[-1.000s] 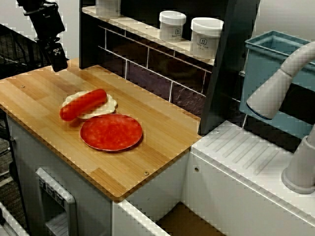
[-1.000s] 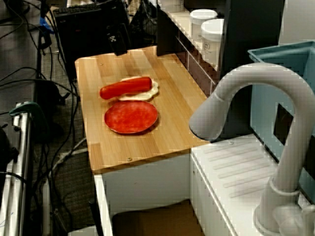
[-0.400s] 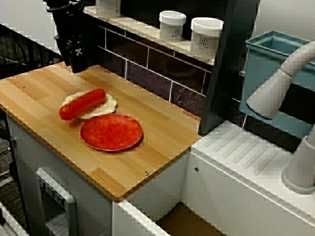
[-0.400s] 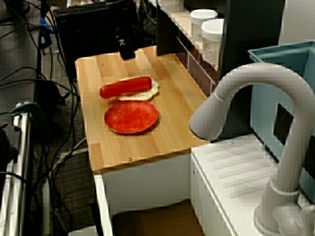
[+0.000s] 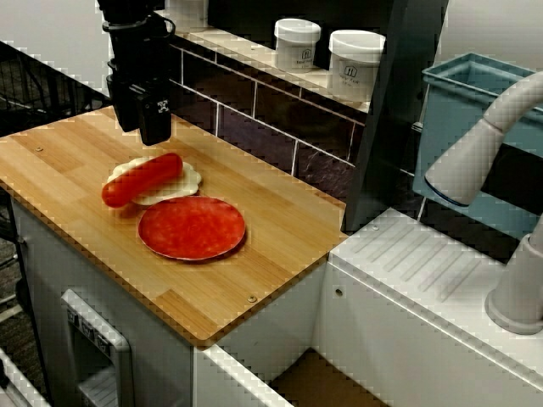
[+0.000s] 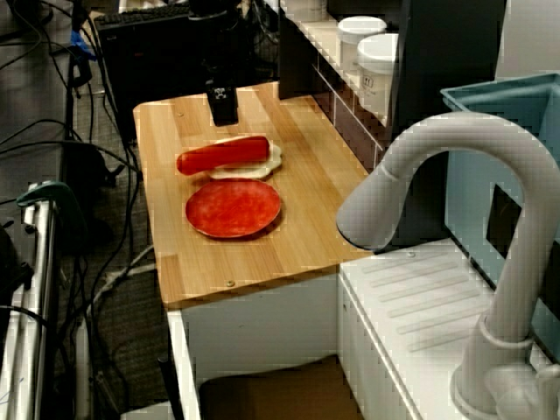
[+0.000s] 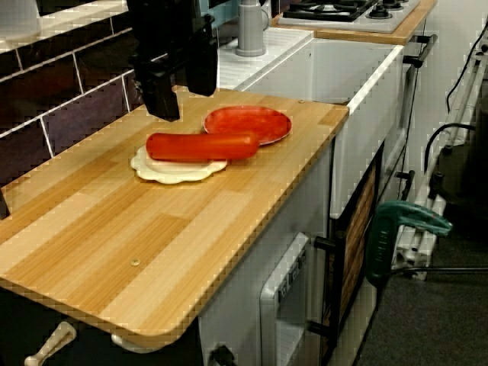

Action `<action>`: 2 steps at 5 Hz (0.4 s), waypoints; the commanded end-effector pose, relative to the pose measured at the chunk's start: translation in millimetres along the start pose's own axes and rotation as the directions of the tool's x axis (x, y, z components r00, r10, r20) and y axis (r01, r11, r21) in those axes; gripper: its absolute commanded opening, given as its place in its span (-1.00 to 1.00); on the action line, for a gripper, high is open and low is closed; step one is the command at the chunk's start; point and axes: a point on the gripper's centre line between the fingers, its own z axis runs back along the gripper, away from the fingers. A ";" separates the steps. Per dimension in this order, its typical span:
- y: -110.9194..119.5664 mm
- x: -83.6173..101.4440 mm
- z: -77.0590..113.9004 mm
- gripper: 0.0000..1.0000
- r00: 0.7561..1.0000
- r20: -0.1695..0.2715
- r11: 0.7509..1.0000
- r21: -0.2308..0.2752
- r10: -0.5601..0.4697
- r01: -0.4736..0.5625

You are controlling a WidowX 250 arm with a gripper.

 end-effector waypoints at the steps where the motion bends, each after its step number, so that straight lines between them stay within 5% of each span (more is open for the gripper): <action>1: -10.4 -12.3 19.3 1.00 0.997 0.056 0.998 0.045 0.046 -0.048; 2: -5.4 -10.5 9.9 1.00 0.996 0.045 0.995 0.058 0.079 -0.082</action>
